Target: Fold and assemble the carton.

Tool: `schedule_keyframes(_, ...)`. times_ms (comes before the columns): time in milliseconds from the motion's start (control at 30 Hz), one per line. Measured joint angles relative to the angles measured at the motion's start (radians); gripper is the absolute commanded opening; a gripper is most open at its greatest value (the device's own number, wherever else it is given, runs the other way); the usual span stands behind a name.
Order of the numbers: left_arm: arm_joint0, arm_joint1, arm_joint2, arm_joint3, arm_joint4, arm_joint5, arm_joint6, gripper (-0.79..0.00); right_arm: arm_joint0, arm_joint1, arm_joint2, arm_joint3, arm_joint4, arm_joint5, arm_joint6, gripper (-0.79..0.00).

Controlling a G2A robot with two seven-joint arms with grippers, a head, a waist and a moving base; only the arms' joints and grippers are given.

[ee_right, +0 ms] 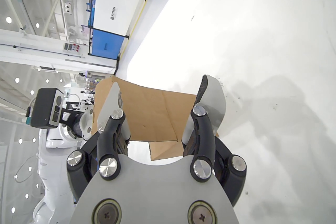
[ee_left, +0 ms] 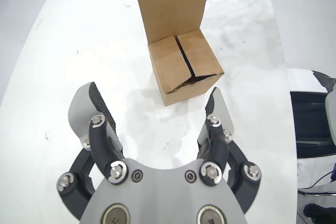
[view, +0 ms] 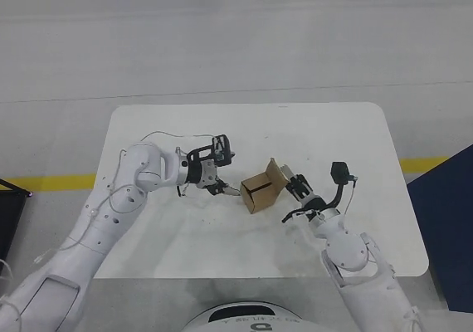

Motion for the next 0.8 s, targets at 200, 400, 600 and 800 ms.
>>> schedule_keyframes(200, 0.168, 0.05, -0.123, -0.13, 0.066, 0.0, 0.038, 0.0, 0.004, 0.003, -0.039, -0.021, -0.098, 0.031, 0.027, -0.175)
schedule_keyframes(400, 0.211, 0.062, -0.118, -0.141, 0.093, 0.0, 0.063, 0.0, 0.009, 0.006, -0.088, -0.043, -0.22, 0.075, 0.073, -0.188)
schedule_keyframes(600, 0.204, 0.061, -0.094, -0.107, 0.133, 0.005, 0.1, 0.0, 0.015, 0.008, -0.118, -0.047, -0.278, 0.107, 0.109, -0.274)
schedule_keyframes(800, 0.184, 0.058, -0.068, -0.083, 0.175, 0.028, 0.126, 0.0, 0.029, 0.007, -0.131, -0.047, -0.311, 0.139, 0.123, -0.126)
